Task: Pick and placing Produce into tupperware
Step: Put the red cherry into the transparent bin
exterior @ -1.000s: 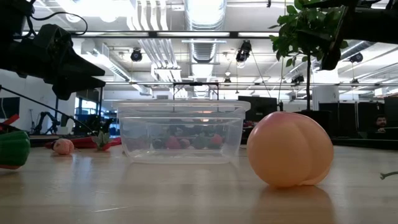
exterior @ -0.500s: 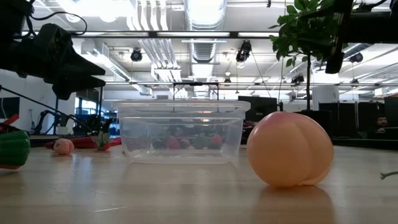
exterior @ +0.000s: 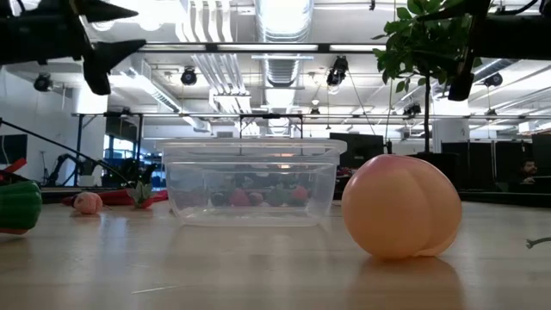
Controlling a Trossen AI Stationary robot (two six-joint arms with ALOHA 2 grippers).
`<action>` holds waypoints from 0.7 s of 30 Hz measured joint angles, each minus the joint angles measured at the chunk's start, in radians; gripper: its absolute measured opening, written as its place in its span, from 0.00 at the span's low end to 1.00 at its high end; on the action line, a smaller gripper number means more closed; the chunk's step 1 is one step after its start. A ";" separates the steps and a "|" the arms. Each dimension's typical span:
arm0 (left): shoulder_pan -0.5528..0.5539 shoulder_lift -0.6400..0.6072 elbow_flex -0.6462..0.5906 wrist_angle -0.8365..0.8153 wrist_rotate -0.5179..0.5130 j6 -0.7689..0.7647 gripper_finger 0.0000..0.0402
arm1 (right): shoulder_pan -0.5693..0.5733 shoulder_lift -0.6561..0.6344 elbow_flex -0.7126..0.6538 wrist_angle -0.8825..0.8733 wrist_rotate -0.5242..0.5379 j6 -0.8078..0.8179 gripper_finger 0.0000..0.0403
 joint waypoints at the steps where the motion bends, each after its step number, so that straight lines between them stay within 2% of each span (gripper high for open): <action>1: 0.000 0.001 0.001 0.030 -0.001 0.000 0.50 | 0.001 0.000 0.000 -0.001 -0.001 0.006 0.56; 6: 0.000 -0.001 0.002 0.149 0.000 0.001 0.50 | 0.001 0.000 0.000 -0.002 -0.072 0.029 0.56; 11: 0.000 -0.001 0.002 0.187 0.002 0.001 0.50 | 0.002 0.000 0.018 -0.060 -0.098 0.029 0.56; 16: 0.000 0.000 0.002 0.187 0.011 -0.063 0.50 | 0.002 0.030 0.179 -0.409 -0.125 0.034 0.56; 21: 0.000 0.000 0.002 0.187 0.014 -0.077 0.50 | 0.002 0.160 0.473 -0.952 -0.225 -0.019 0.56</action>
